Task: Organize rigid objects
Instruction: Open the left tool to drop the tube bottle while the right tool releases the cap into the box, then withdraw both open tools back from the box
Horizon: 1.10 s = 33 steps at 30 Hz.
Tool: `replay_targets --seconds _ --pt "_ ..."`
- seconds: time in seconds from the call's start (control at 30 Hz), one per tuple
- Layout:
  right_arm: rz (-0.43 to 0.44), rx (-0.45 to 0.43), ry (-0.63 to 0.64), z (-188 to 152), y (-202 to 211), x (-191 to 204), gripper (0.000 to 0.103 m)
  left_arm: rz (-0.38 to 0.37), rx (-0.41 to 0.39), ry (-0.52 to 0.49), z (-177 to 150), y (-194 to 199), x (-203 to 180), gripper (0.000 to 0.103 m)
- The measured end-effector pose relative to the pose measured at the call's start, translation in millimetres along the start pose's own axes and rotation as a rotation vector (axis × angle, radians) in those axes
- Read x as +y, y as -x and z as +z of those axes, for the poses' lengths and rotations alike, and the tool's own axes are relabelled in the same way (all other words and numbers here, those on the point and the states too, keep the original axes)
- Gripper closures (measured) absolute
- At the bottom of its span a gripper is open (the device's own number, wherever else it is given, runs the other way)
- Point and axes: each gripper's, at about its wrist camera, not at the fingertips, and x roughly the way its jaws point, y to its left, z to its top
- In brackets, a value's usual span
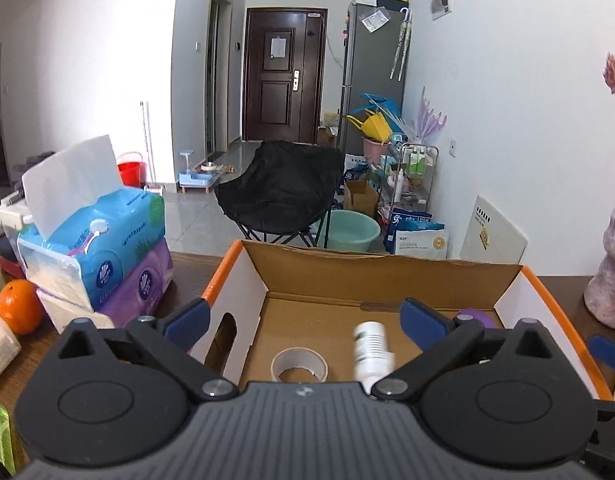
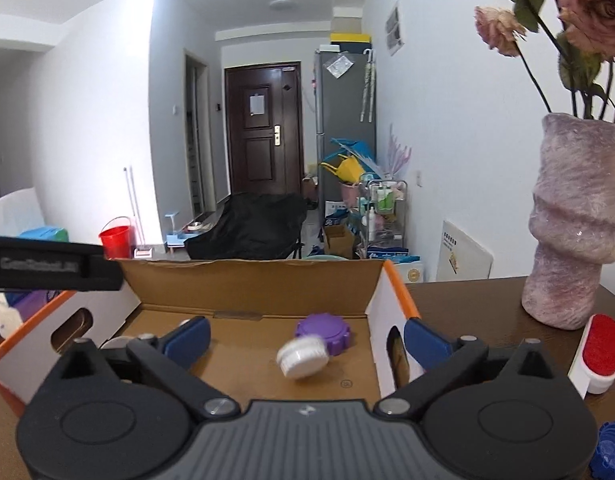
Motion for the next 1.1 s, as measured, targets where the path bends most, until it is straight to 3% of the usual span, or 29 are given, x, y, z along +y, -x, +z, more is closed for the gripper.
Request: replay_targets --seconds 1.1 --pt "-0.019 -0.072 -0.04 -1.6 48.2 -20.0 0.0 0.027 -0.01 0.006 -2.2 32.7 27.5 0.0"
